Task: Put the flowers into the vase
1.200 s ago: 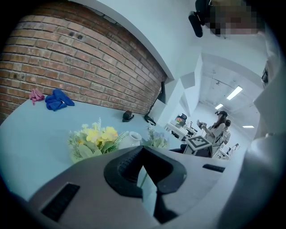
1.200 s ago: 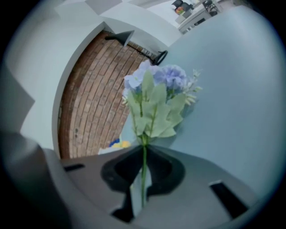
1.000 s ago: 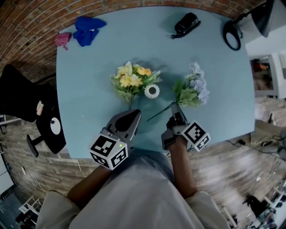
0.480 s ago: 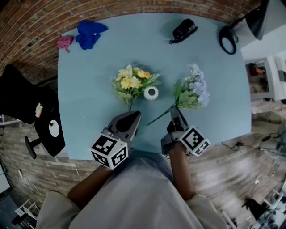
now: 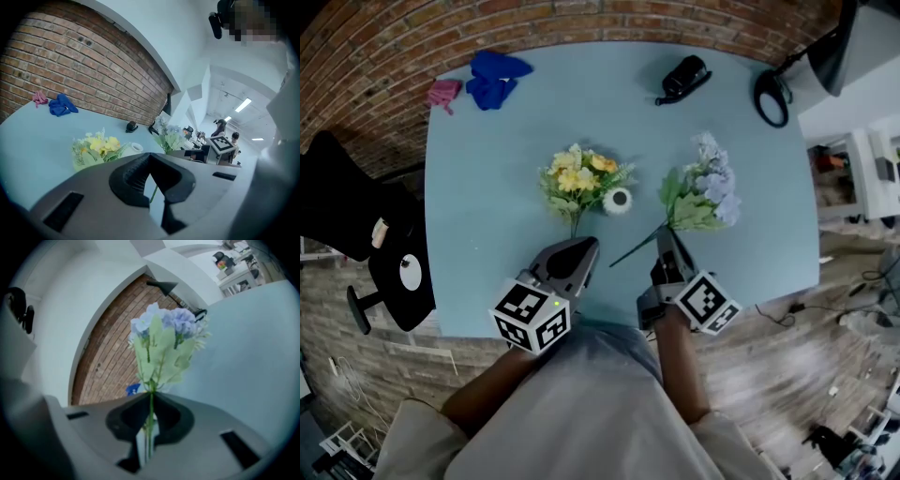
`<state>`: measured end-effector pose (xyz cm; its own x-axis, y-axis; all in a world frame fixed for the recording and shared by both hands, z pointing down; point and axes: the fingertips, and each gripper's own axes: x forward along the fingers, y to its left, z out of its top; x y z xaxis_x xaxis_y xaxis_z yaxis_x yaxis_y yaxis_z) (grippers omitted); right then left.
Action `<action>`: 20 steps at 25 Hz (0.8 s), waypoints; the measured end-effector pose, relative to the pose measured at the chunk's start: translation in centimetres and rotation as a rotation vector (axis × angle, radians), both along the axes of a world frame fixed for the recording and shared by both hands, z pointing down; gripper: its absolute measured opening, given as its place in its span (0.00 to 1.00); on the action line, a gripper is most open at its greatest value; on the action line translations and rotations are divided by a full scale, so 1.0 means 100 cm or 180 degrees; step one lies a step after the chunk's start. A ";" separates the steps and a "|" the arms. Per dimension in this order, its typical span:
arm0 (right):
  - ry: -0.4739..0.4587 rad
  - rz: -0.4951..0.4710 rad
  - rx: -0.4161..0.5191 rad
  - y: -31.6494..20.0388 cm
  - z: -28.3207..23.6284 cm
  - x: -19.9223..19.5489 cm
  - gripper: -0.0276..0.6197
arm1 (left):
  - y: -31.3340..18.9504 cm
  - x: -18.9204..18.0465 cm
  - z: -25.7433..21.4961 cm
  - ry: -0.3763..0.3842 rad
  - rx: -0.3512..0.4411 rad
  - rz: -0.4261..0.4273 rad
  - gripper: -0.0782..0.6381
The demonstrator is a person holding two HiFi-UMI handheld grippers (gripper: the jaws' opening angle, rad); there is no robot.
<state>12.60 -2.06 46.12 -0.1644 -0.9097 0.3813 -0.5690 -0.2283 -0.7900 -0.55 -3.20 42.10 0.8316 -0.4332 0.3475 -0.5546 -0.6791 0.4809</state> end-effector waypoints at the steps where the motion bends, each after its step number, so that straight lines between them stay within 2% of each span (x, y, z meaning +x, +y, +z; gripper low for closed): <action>1: 0.0021 -0.0011 0.0023 -0.001 -0.003 -0.001 0.10 | 0.000 0.000 -0.001 0.0008 0.0006 -0.0004 0.14; 20: 0.0640 -0.0307 0.0512 -0.018 -0.073 -0.008 0.10 | -0.001 -0.006 -0.009 0.0154 0.0021 -0.0084 0.14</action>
